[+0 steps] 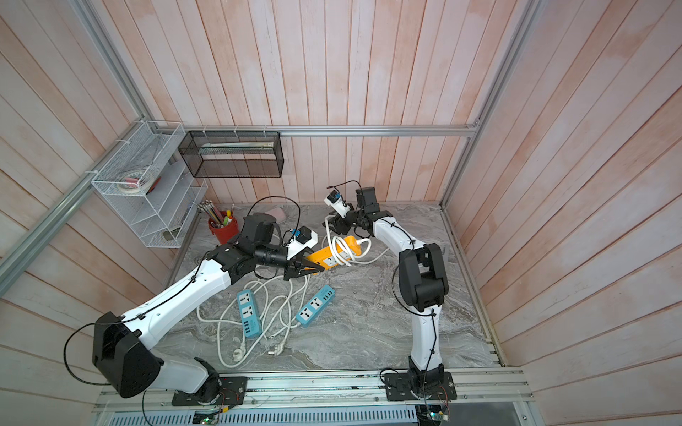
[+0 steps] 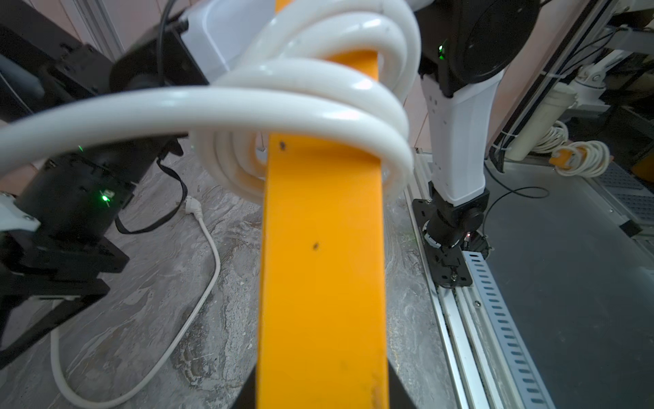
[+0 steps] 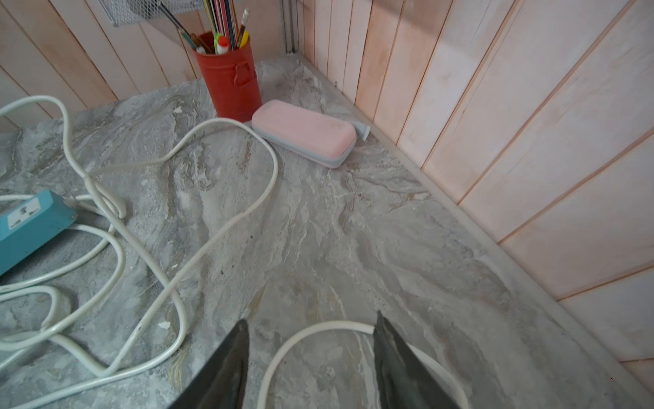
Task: Wrap the cord around the power strip
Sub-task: Wrap the power cord around the power strip.
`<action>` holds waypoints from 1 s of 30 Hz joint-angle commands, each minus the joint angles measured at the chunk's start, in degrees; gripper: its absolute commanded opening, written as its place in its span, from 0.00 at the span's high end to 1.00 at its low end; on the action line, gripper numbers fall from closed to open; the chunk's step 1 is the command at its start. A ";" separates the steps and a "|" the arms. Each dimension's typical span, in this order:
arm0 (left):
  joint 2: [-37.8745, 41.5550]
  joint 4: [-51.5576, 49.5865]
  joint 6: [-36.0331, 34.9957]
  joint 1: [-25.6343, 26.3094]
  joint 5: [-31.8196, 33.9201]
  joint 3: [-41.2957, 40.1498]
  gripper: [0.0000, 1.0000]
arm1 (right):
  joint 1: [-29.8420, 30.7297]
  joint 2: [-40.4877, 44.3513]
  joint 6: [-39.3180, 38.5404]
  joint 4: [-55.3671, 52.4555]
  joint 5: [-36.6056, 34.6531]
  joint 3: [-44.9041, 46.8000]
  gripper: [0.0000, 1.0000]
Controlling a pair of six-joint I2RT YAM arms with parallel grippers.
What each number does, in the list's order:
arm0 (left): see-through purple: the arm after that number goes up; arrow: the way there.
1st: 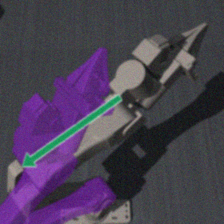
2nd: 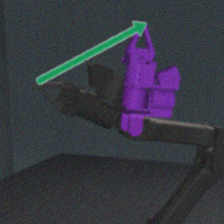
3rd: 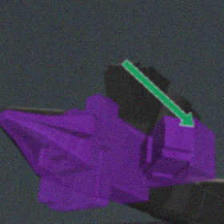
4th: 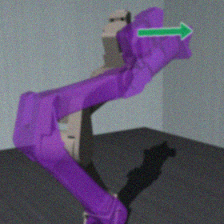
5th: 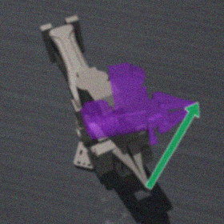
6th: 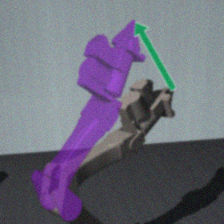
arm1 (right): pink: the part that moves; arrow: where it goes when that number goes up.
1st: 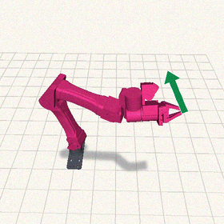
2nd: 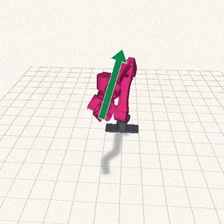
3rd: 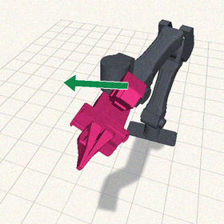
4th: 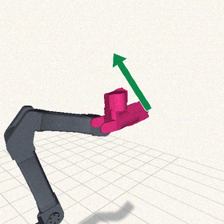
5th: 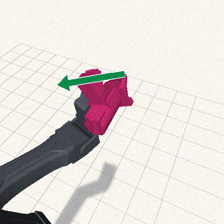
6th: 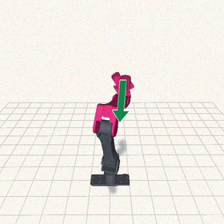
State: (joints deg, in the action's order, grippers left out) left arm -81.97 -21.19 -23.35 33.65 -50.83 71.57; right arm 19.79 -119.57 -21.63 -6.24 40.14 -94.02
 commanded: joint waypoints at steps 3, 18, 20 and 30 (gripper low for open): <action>3.33 13.23 8.01 -0.59 -3.72 -1.12 1.00 | 0.15 5.36 13.64 20.77 -1.36 9.51 0.40; 3.40 19.25 14.65 -2.12 1.54 0.76 1.00 | 5.42 2.60 27.10 38.30 -15.69 16.44 0.54; 3.74 19.63 14.96 -2.66 4.42 0.76 1.00 | 5.95 1.65 28.02 38.84 -18.92 16.83 0.69; 3.85 27.95 22.08 -13.40 18.03 -4.00 1.00 | 6.80 8.66 17.05 36.26 -41.74 27.66 1.00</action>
State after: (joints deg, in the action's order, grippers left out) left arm -79.48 -1.34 -4.40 22.70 -38.94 68.90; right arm 26.37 -115.22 0.95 32.05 8.73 -68.29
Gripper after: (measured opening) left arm 0.334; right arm 0.078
